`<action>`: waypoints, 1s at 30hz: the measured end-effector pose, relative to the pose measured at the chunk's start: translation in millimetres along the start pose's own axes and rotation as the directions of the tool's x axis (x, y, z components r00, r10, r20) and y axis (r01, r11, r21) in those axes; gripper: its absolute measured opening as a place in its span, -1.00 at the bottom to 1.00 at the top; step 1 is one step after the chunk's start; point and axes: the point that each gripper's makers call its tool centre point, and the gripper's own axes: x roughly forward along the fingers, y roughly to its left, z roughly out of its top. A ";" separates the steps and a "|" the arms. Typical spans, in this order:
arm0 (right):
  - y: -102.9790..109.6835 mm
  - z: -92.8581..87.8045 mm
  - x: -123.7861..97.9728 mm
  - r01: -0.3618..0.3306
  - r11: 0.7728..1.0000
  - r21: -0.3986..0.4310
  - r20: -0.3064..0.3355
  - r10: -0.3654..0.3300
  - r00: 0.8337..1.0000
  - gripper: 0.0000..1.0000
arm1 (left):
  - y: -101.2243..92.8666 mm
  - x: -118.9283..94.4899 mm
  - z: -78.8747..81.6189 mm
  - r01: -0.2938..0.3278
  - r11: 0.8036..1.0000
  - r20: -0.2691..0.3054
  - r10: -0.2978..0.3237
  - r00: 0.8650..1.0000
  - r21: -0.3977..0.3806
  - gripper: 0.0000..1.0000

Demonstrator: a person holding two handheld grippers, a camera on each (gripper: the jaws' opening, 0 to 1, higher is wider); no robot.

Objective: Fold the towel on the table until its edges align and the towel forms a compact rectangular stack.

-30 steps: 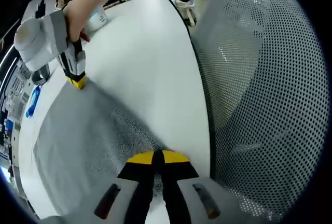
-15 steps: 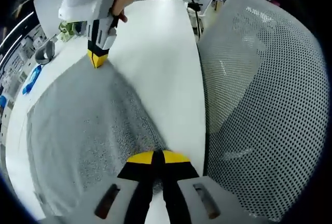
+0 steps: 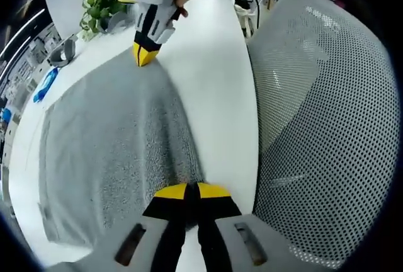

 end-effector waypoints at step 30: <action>46.4 -5.7 -20.9 -0.032 0.984 0.177 0.187 -0.002 0.982 -1.00 | 16.0 -15.8 -31.2 -0.015 0.992 0.058 0.022 0.998 -0.121 -0.92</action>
